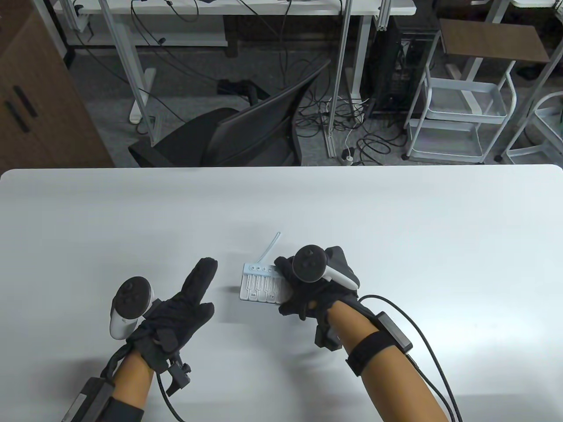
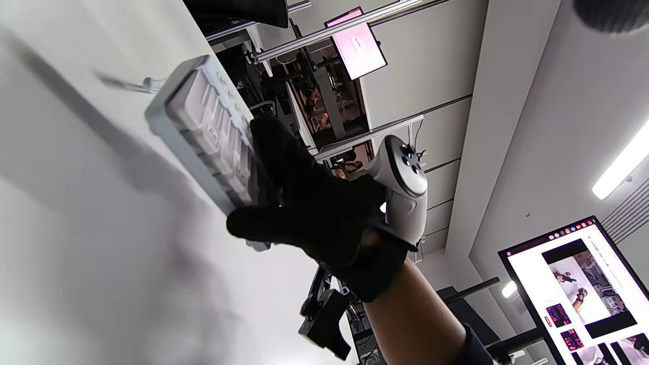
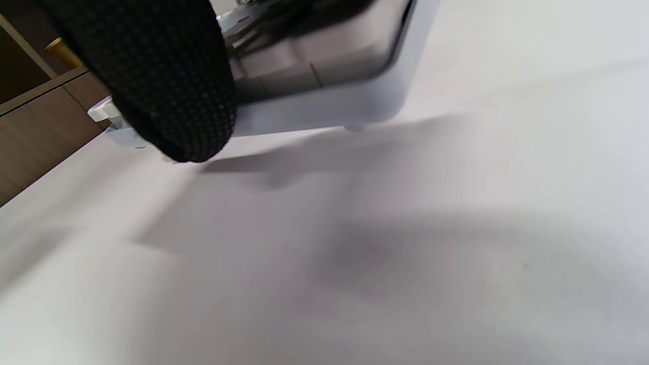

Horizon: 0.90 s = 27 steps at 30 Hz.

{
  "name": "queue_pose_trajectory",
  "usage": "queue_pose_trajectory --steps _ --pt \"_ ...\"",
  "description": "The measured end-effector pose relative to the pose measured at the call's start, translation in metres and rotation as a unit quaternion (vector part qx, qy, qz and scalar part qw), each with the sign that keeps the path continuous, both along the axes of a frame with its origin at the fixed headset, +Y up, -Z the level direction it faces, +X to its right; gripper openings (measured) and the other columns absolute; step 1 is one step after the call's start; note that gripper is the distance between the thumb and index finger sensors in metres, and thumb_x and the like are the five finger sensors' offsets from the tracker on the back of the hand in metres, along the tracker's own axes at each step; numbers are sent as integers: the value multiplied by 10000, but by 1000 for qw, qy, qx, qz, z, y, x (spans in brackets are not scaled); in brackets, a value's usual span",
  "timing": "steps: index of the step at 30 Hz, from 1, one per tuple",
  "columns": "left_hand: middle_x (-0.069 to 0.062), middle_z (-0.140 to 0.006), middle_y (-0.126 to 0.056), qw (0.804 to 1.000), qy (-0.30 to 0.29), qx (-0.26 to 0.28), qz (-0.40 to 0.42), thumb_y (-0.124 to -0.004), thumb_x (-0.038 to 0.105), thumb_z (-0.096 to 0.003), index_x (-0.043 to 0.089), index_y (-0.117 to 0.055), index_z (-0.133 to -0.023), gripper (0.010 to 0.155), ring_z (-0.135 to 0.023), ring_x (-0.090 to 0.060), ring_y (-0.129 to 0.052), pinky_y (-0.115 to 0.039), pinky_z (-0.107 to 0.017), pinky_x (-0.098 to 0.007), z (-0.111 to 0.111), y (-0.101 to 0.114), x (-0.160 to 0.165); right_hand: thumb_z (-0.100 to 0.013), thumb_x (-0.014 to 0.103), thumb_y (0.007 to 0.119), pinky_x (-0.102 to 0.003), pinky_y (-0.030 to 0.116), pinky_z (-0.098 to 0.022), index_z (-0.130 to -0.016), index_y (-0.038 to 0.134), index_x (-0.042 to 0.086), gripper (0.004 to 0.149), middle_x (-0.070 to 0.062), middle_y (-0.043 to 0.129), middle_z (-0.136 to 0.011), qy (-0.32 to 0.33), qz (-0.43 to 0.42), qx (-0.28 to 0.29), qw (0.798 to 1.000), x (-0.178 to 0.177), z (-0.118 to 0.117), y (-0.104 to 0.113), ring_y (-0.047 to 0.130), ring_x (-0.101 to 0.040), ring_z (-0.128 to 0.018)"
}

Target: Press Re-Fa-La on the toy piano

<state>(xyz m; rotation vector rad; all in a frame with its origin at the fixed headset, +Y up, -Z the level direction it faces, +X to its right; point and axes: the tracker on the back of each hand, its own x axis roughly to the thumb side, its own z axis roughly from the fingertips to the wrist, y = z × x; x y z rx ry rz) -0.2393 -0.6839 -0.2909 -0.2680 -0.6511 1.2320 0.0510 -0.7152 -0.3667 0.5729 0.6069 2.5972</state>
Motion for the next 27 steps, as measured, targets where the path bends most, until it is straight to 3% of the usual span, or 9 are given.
queue_pose_trajectory --steps 12,27 --pt "-29 -1173 -11 1000 0 -1 -4 -631 817 -476 361 -172 -1139 926 -1097 -395 41 -73 -628 -706 0 -1 1 -358 397 1058 -687 298 -713 -1075 332 262 1030 -58 344 -1107 40 13 -31 999 -13 18 -28 397 -411 -1064" --pt "-29 -1173 -15 1000 1 -3 -6 -631 815 -477 359 -175 -1139 925 -1097 -394 40 -73 -628 -706 0 -1 1 -366 384 1055 -685 288 -714 -1074 330 273 1019 -49 323 -1112 53 25 -51 997 -19 20 -43 385 -405 -1069"
